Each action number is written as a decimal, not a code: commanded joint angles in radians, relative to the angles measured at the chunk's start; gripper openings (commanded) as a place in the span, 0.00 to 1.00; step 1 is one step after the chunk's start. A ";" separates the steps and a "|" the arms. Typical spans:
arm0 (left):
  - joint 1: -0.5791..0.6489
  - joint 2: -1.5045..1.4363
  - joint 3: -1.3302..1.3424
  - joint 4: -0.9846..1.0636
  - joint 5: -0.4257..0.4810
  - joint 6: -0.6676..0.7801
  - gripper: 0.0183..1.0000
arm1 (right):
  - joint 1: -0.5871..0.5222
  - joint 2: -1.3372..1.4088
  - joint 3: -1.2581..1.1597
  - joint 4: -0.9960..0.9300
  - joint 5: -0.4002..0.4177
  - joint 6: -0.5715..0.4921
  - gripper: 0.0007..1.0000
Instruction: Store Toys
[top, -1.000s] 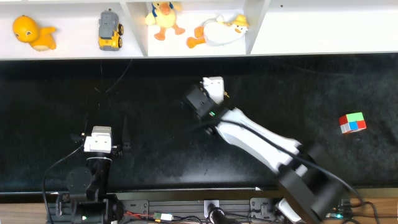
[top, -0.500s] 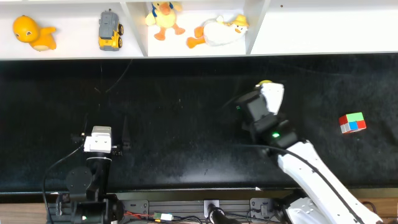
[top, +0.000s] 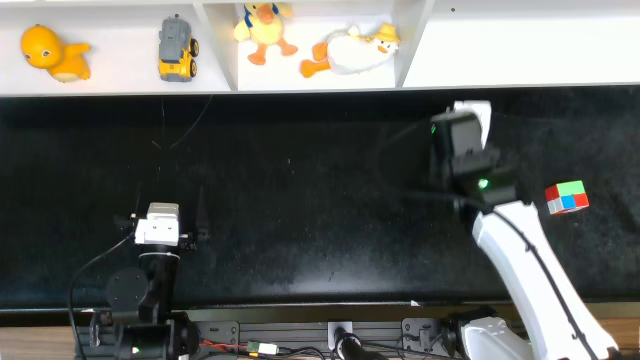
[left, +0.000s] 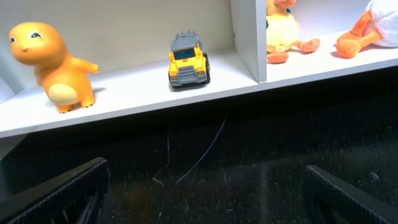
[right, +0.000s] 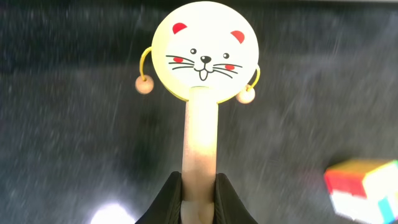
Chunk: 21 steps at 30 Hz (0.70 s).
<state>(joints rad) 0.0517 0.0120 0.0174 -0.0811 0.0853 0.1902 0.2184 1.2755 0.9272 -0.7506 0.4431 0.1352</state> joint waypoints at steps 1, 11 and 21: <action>-0.007 -0.009 -0.010 0.005 -0.008 -0.012 1.00 | -0.051 0.092 0.120 0.045 -0.075 -0.190 0.04; -0.007 -0.009 -0.010 0.005 -0.008 -0.012 1.00 | -0.087 0.307 0.264 0.277 -0.182 -0.275 0.04; -0.007 -0.009 -0.010 0.005 -0.008 -0.012 1.00 | -0.135 0.456 0.361 0.338 -0.204 -0.274 0.04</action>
<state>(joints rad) 0.0517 0.0120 0.0174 -0.0811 0.0853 0.1902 0.1020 1.6993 1.2396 -0.4309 0.2642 -0.1322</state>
